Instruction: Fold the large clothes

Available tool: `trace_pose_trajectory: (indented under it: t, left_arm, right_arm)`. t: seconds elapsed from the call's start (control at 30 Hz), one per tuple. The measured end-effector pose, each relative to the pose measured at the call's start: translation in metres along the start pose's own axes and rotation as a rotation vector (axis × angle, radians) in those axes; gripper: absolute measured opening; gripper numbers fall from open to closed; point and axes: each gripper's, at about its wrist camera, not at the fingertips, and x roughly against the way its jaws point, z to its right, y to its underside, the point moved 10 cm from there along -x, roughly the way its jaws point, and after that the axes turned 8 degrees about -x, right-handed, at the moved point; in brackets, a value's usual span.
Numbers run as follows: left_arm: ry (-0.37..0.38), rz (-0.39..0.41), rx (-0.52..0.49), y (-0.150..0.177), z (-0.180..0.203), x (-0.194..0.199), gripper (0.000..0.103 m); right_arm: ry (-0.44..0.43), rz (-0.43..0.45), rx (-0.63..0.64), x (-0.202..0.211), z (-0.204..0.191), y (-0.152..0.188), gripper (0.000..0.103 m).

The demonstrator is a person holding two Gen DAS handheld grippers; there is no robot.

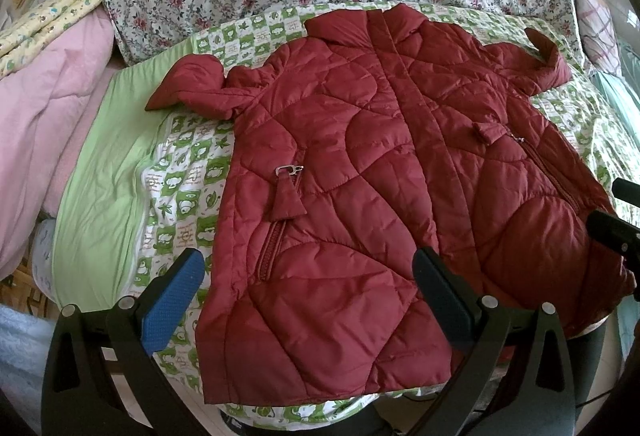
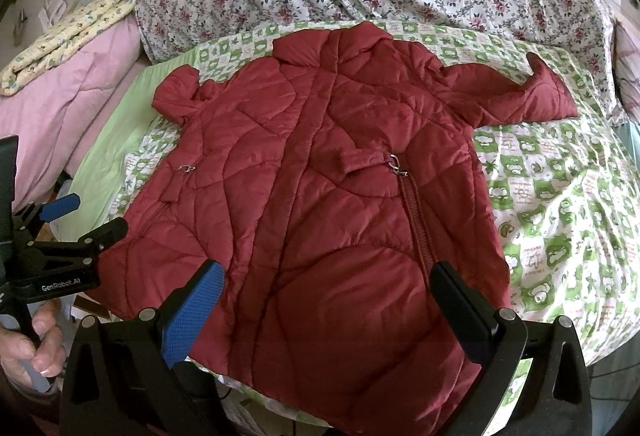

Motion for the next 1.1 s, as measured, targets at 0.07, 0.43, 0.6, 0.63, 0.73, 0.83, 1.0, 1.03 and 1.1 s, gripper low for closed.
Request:
trace_pose_trajectory:
  t: [0.07,0.43,0.6,0.63,0.73,0.83,1.0,1.03,1.1]
  left_arm:
    - [0.000,0.001,0.000,0.000,0.000,0.000,0.103]
    - [0.000,0.001,0.000,0.001,0.000,0.000,0.103]
    - [0.002,-0.004,-0.002,0.001,0.001,-0.002,0.103]
    - [0.003,-0.006,-0.002,0.001,0.002,-0.003,0.103]
    - [0.008,-0.015,-0.002,0.002,-0.001,-0.010,0.103]
    - [0.015,-0.023,0.003,0.002,-0.003,-0.016,0.103]
    - [0.052,-0.024,0.024,-0.002,-0.005,-0.022,0.103]
    - [0.060,-0.022,0.031,-0.003,-0.006,-0.024,0.103]
    - [0.063,-0.017,0.041,-0.007,-0.009,-0.027,0.103]
  right_arm:
    - [0.001,0.001,0.001,0.000,0.000,0.000,0.103]
    - [-0.003,-0.001,0.001,-0.001,-0.004,-0.001,0.103]
    - [-0.008,-0.004,0.002,-0.002,-0.006,-0.001,0.103]
    - [-0.008,-0.004,0.000,-0.002,-0.006,-0.001,0.103]
    - [-0.010,-0.003,-0.004,-0.003,-0.006,-0.001,0.103]
    - [-0.008,-0.004,-0.013,-0.005,-0.001,-0.004,0.103]
    - [-0.007,0.001,-0.036,-0.007,0.012,-0.013,0.103]
    - [-0.004,0.003,-0.043,-0.008,0.016,-0.015,0.103]
    - [0.004,0.008,-0.060,-0.009,0.026,-0.020,0.103]
